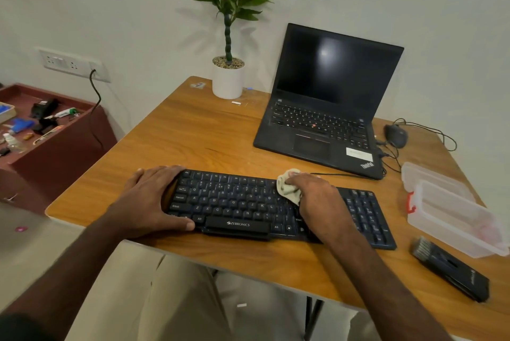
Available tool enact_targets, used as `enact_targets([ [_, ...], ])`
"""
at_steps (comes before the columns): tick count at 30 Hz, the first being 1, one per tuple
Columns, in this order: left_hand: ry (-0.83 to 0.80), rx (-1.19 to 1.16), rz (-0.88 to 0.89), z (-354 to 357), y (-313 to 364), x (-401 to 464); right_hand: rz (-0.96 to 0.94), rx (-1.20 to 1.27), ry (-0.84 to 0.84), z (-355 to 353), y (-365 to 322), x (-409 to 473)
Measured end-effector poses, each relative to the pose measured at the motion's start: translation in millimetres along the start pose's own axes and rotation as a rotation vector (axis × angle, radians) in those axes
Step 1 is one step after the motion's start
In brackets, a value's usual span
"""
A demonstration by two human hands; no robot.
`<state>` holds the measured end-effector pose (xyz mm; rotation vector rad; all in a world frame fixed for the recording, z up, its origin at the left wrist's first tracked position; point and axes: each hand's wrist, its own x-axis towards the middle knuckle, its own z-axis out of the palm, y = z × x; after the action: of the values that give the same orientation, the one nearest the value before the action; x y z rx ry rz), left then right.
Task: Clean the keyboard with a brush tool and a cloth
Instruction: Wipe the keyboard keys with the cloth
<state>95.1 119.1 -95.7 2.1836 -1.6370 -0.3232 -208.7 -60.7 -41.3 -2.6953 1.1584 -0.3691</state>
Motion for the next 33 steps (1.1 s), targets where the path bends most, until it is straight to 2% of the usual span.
enact_targets([
  [3, -0.009, 0.005, -0.006, 0.5, -0.8, 1.0, 0.164, 0.014, 0.056, -14.5, 26.1, -3.4],
  [5, -0.015, 0.02, -0.009, 0.7, -1.4, 1.6, 0.263, 0.04, 0.157, -19.8, 34.7, -2.9],
  [7, -0.017, 0.021, -0.008, 1.3, -1.7, 2.5, 0.219, 0.123, 0.315, -13.9, 25.0, -1.2],
  [8, -0.02, 0.023, -0.01, 1.2, -1.8, 2.7, 0.166, 0.167, 0.333, -8.4, 14.6, 0.3],
  [11, -0.028, 0.028, -0.018, 0.2, -2.3, 1.8, 0.002, 0.129, 0.125, 12.1, -12.6, -1.6],
  [13, -0.037, 0.027, -0.02, -0.8, -1.8, 2.0, -0.024, 0.106, 0.057, 19.6, -10.8, -6.7],
  [18, -0.085, 0.014, -0.051, -3.9, 2.6, 2.4, 0.19, 0.136, 0.124, -12.8, 42.7, -18.4],
  [21, -0.134, 0.098, -0.113, -6.2, 24.4, 6.7, 0.384, 0.436, 0.332, -34.5, 79.7, -23.5],
  [24, -0.055, 0.261, -0.066, 4.3, 73.0, 14.8, 0.58, 0.811, 0.634, -45.4, 94.9, -24.6],
  [25, -0.048, 0.282, 0.004, 11.0, 93.8, 19.6, 0.579, 0.829, 0.704, -46.6, 93.4, -24.5],
  [27, -0.104, 0.313, 0.149, 28.1, 135.9, 32.5, 0.462, 0.678, 0.755, -45.1, 81.3, -24.7],
  [29, -0.185, 0.331, 0.234, 46.2, 170.5, 48.7, 0.269, 0.46, 0.638, -33.7, 64.3, -21.0],
  [31, -0.235, 0.318, 0.254, 59.2, 191.6, 62.2, 0.132, 0.264, 0.341, -18.5, 44.5, -17.6],
  [33, -0.243, 0.302, 0.246, 66.4, 198.5, 69.1, 0.087, 0.109, 0.094, -7.4, 29.0, -17.7],
])
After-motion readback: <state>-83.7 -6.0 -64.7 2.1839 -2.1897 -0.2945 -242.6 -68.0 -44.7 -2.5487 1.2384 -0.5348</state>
